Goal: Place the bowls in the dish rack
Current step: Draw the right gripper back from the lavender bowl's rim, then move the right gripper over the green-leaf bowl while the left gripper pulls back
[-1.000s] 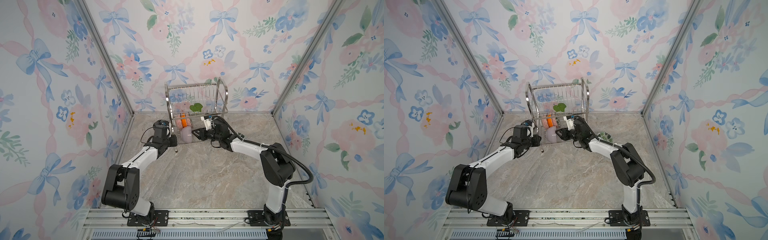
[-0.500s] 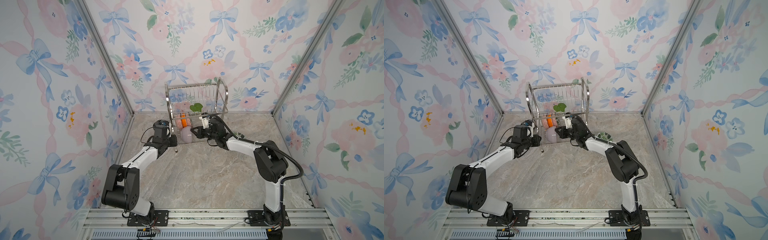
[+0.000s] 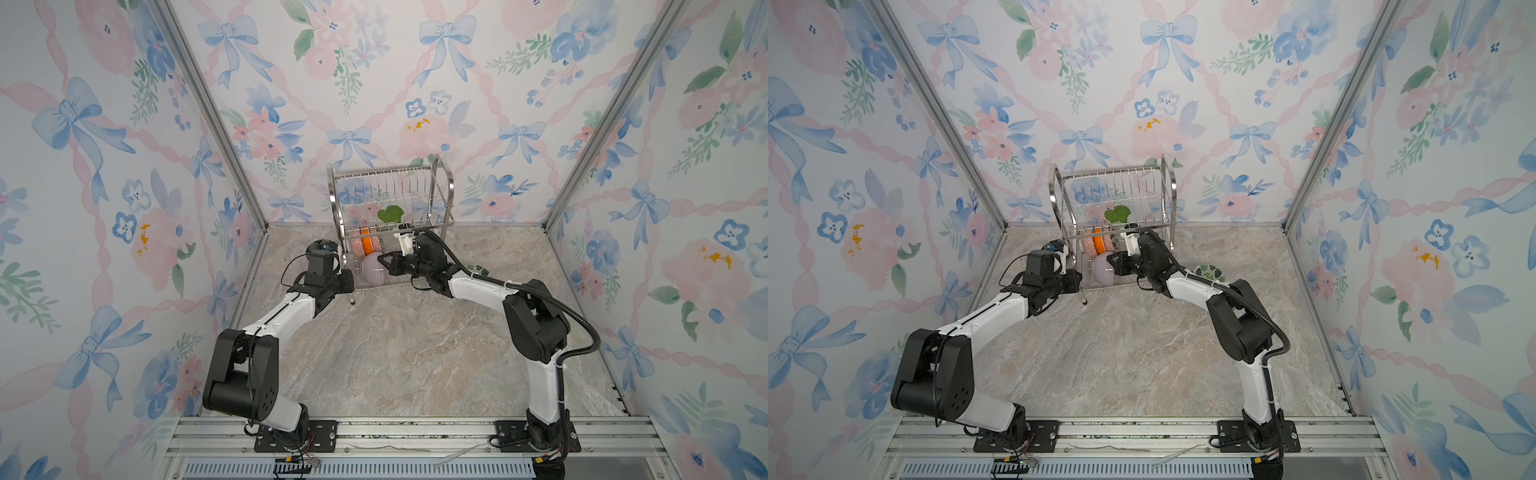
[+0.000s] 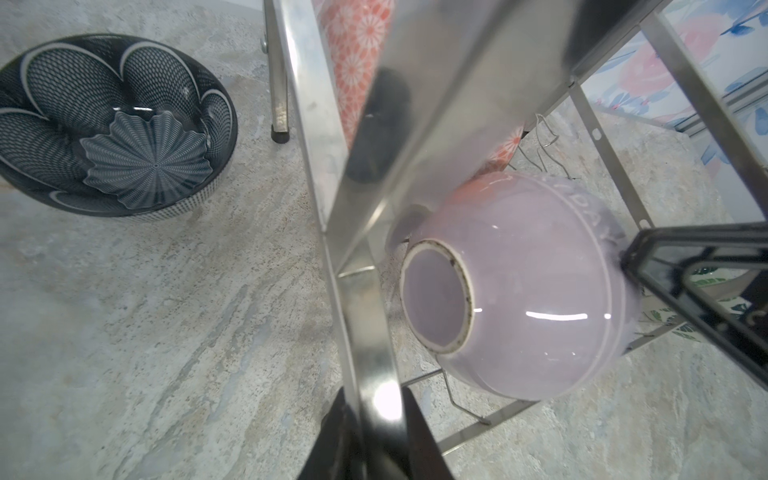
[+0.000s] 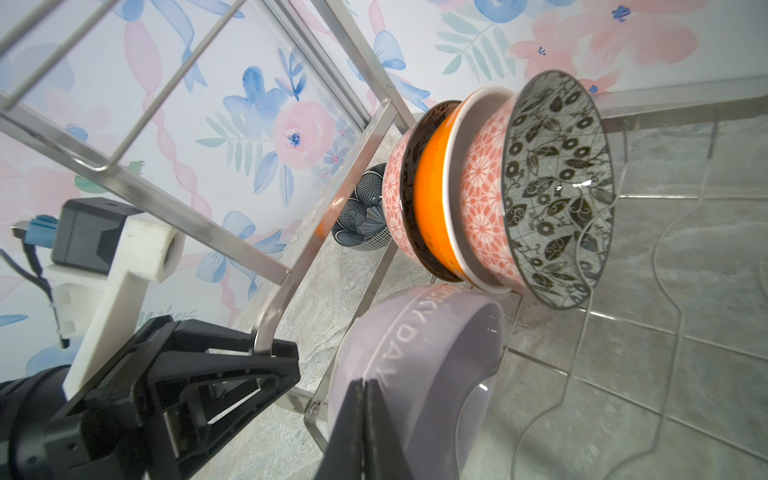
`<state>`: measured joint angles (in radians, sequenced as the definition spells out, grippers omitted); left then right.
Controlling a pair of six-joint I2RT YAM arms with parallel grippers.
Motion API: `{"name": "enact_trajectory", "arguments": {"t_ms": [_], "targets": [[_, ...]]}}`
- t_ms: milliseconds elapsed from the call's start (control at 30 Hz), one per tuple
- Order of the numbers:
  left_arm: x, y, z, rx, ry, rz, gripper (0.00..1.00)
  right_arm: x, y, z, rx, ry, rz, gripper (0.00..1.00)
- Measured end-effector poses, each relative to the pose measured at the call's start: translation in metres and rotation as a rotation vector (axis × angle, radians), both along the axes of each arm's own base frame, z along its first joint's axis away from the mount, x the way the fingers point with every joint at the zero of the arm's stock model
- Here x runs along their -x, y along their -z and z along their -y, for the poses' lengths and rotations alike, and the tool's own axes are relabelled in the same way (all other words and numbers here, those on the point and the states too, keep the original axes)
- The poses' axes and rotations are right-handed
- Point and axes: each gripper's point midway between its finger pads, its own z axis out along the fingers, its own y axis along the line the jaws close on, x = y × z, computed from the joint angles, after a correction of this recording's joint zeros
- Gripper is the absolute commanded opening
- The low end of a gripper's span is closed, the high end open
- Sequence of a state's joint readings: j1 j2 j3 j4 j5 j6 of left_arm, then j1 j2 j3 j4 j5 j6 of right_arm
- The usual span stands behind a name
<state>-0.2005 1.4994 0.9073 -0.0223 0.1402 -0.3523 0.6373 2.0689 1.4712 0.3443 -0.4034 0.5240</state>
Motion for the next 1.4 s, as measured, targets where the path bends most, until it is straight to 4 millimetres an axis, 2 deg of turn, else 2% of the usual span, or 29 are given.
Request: {"name": "enact_trajectory", "arguments": {"t_ms": [200, 367, 500, 633, 900, 1067, 1100, 1133, 1167, 1300, 1333, 1400], "targets": [[0.001, -0.002, -0.001, -0.004, -0.004, 0.0, 0.22, 0.002, -0.001, -0.002, -0.009, -0.01, -0.007, 0.13], [0.001, -0.007, -0.001, -0.002, -0.003, 0.006, 0.28, 0.006, -0.001, 0.001, -0.011, -0.006, -0.006, 0.21], [0.0, -0.013, 0.002, 0.004, 0.006, 0.012, 0.35, 0.019, 0.0, 0.005, 0.003, -0.013, -0.004, 0.26], [0.0, -0.015, 0.003, 0.002, 0.01, 0.009, 0.35, 0.03, -0.005, 0.009, -0.002, -0.02, 0.01, 0.28], [0.003, -0.014, 0.007, -0.024, 0.018, 0.004, 0.42, 0.036, -0.011, 0.015, -0.022, -0.015, 0.027, 0.31], [0.008, -0.018, 0.01, -0.048, 0.034, 0.006, 0.54, 0.043, -0.018, 0.024, -0.033, -0.003, 0.033, 0.39], [0.009, -0.02, 0.01, -0.052, 0.037, 0.009, 0.61, 0.044, -0.02, 0.026, -0.033, 0.001, 0.037, 0.4], [0.01, -0.023, 0.012, -0.054, 0.044, 0.015, 0.63, 0.046, -0.022, 0.029, -0.034, 0.006, 0.042, 0.41], [0.011, -0.026, 0.012, -0.053, 0.047, 0.023, 0.8, 0.049, -0.025, 0.032, -0.036, 0.009, 0.046, 0.43], [0.012, -0.038, 0.017, -0.05, 0.06, 0.052, 0.9, 0.055, -0.032, 0.04, -0.042, 0.026, 0.061, 0.5], [0.012, -0.04, 0.018, -0.051, 0.064, 0.059, 0.98, 0.057, -0.033, 0.043, -0.041, 0.03, 0.063, 0.53], [0.013, -0.044, 0.019, -0.051, 0.067, 0.064, 0.98, 0.06, -0.033, 0.047, -0.035, 0.037, 0.069, 0.58]]}}
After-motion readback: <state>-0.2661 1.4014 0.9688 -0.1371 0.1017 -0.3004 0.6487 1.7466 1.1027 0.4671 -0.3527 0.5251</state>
